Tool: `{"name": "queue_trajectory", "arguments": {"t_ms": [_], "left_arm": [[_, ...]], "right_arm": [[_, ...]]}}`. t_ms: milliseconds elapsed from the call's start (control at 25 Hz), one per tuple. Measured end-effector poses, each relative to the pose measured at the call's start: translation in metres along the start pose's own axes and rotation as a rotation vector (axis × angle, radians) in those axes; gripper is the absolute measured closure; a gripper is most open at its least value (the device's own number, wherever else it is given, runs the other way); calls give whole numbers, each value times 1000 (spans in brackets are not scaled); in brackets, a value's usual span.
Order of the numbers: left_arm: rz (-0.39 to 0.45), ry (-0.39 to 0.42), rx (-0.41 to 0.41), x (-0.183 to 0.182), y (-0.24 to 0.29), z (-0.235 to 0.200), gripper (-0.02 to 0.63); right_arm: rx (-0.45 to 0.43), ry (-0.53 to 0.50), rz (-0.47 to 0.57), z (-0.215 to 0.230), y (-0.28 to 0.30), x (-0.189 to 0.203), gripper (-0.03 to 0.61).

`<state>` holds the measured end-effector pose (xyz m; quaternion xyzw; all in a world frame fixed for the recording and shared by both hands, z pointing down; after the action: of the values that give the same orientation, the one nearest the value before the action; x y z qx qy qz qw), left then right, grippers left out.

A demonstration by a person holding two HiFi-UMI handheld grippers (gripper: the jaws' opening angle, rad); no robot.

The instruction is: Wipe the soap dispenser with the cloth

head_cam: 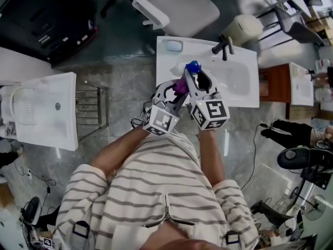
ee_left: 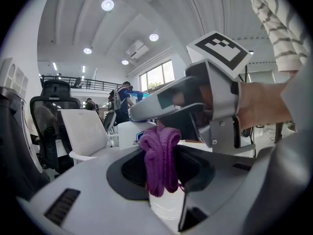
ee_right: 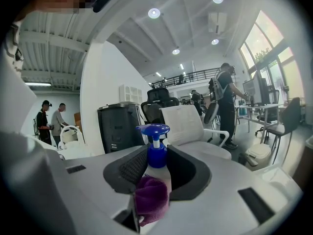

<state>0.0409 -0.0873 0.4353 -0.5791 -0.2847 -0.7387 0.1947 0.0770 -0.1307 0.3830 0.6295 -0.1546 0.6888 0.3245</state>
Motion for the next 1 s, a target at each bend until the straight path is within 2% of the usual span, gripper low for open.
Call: {"name": "queue_trajectory", "arguments": {"t_ms": [560, 1000], "left_arm": [[-30, 23, 40, 16, 10, 9, 482], [-49, 30, 42, 24, 7, 8, 482]], "right_arm": [[15, 13, 17, 0, -7, -9, 448], [43, 30, 21, 10, -21, -10, 448]]}}
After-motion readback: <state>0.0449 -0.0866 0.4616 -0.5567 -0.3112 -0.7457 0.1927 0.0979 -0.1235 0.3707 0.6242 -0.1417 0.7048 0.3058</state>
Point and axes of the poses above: the fingertips, and each gripper's own axes: y forward along the fingers, z to its right, x out of its underside, the point moved 3 cm from there along -y, backward along the fingers, and after that the axes turned 12 degrees about -x, right-handed, at the moved point
